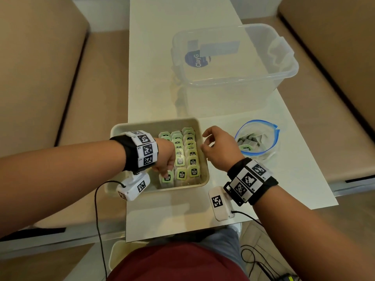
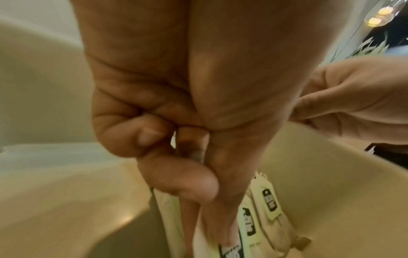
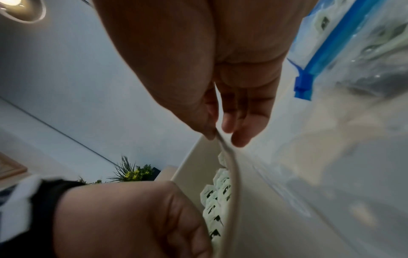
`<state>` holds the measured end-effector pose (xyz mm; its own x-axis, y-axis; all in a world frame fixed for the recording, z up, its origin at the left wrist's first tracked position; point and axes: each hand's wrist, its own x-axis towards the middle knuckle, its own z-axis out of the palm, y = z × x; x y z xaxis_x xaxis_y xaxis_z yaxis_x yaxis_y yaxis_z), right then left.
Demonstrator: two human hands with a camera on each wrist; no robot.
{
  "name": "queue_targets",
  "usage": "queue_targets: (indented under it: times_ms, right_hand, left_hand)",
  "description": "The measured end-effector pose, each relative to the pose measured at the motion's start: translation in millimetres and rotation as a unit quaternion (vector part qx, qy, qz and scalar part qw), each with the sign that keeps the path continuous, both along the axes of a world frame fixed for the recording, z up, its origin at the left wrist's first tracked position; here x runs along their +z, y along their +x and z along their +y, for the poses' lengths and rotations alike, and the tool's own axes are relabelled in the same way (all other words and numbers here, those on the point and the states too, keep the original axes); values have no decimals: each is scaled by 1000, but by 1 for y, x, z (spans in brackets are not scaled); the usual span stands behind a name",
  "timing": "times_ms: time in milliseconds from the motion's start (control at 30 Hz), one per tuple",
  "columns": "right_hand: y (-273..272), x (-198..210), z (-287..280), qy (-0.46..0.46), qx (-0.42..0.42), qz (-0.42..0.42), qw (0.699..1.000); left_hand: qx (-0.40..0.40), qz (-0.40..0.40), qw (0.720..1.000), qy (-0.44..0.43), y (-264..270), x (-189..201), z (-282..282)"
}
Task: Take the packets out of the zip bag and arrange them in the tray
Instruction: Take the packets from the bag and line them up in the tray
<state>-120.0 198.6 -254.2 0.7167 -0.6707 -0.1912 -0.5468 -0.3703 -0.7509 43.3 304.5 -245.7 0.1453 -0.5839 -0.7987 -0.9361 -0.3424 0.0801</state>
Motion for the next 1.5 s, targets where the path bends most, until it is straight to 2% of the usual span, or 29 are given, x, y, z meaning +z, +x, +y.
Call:
queue_targets:
  times_ms: [200,367,533,667,767,833,967,1067,1267,1400,1500]
  right_hand:
    - [-1,-1,-4,43,8,-8,999]
    - [-6,6,-9,91,3,-22,996]
    - [-33,16,-46,89,-33,-45,994]
    - [-71,16,-92,18,-48,-8,999]
    - [-100,12,-123,-72,-52,64,994]
    - [-115,8,-137,-114,-38,115,986]
    - [-126,-8,-150,-99,5,187,977]
    - [-128,-20,-154,-67,60,191,977]
    - [-137,-32,-163,-40,91,162,982]
    - [-137,-32,-172,-34,107,163,980]
    - [-138,-28,-177,-62,116,170,977]
  left_hand:
    - [-32,-31,998,33,-3,-6,-12]
    - [0,-35,999,40,-4,11,-19]
    - [21,-80,994,-68,-7,65,-47]
    - [65,-6,981,-185,-48,92,-92]
    - [69,50,960,-267,-93,84,-125]
    - [65,57,955,-285,-117,67,-144]
    - [101,-11,966,-240,-146,22,-165]
    - [120,-54,971,-201,-155,0,-169]
    - [167,-30,967,-188,-154,-1,-166]
    - [145,-71,972,-170,-160,3,-166]
    - [137,-97,965,-201,-167,10,-164]
